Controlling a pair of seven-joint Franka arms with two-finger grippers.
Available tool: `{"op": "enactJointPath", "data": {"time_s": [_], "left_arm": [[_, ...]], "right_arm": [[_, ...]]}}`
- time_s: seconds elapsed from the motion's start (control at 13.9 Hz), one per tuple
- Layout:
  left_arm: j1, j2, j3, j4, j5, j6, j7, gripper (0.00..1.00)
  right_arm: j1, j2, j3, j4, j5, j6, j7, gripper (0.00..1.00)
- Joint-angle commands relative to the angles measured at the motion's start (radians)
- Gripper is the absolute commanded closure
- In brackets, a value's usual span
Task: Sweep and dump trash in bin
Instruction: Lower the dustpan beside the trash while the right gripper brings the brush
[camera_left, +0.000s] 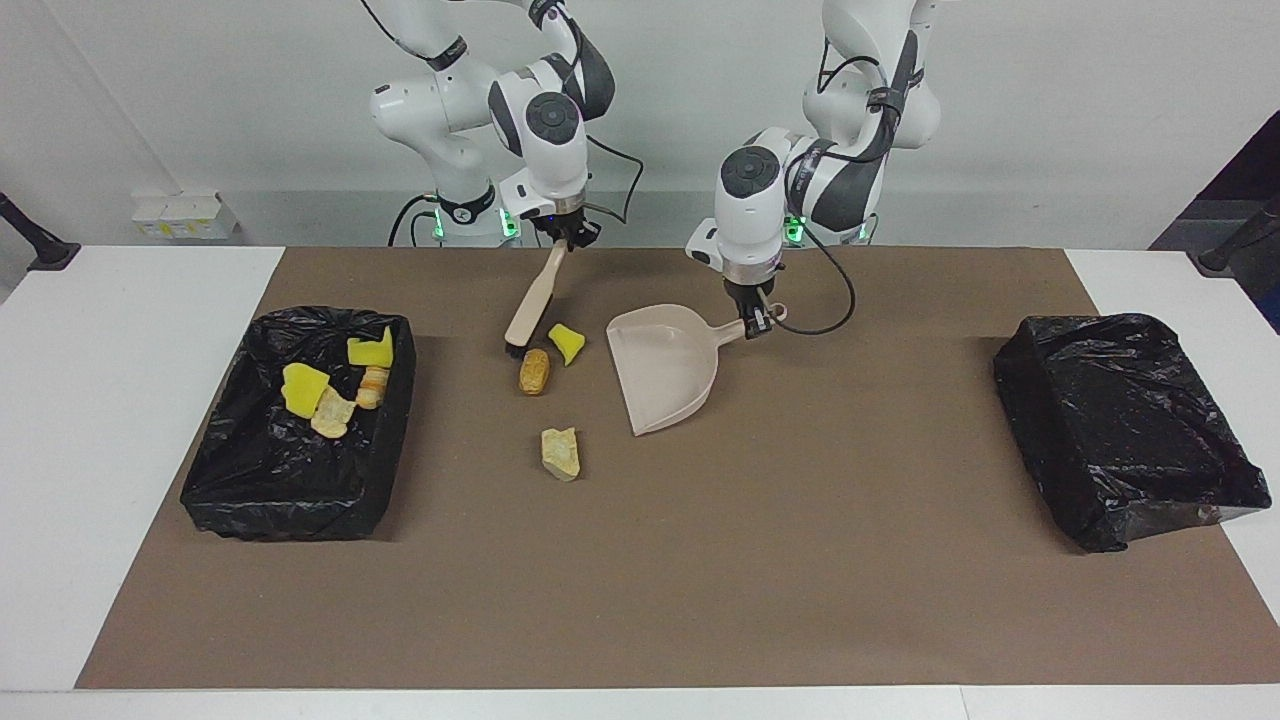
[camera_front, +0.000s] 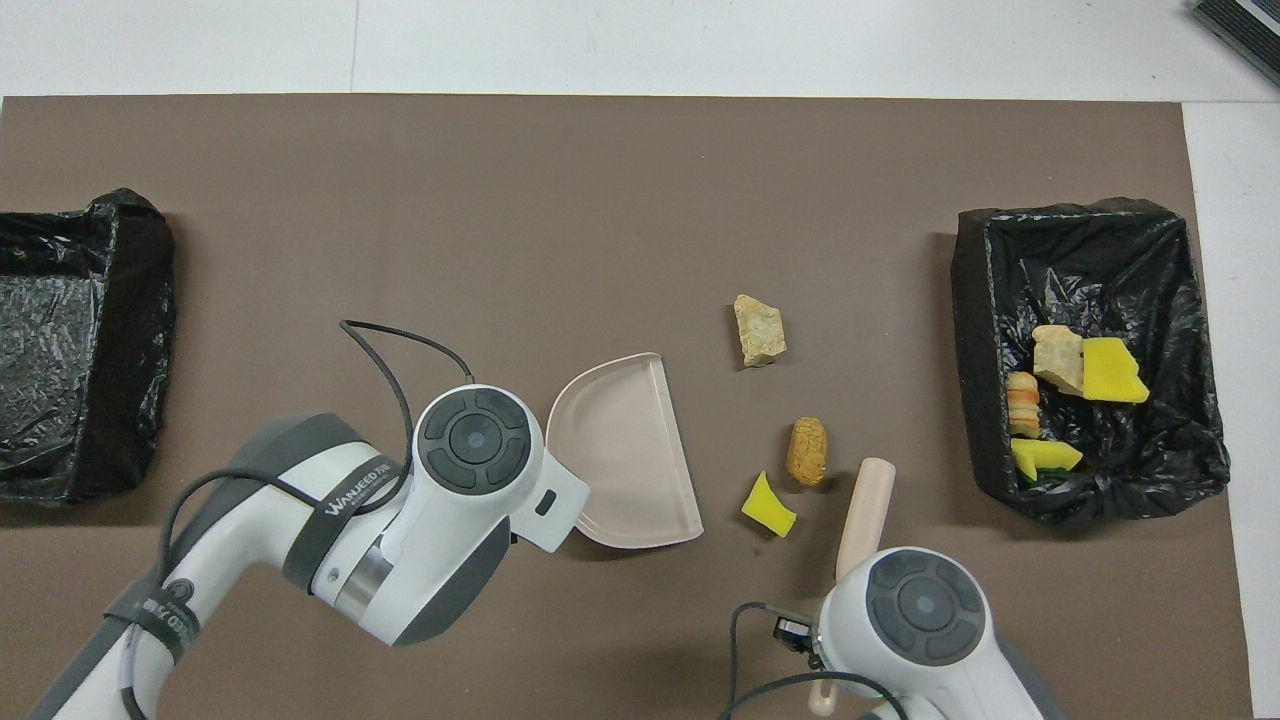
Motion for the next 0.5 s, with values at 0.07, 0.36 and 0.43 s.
{"op": "enactJointPath", "data": {"time_s": [0.07,0.36,0.43], "left_arm": [[-0.019,-0.031,0.013,-0.043,0.019,0.024,-0.014,1.00],[-0.015,-0.030,0.013,-0.045,0.019,0.059,-0.005,1.00],[-0.010,-0.028,0.013,-0.045,0.019,0.060,0.003,1.00]], "right_arm": [[-0.011,0.084,0.000,0.035,0.073,0.159,-0.010,1.00],[-0.037,0.200,-0.002,0.179,0.078,0.158,-0.010,1.00],[-0.031,0.244,0.000,0.228,0.102,0.165,0.002,1.00]]}}
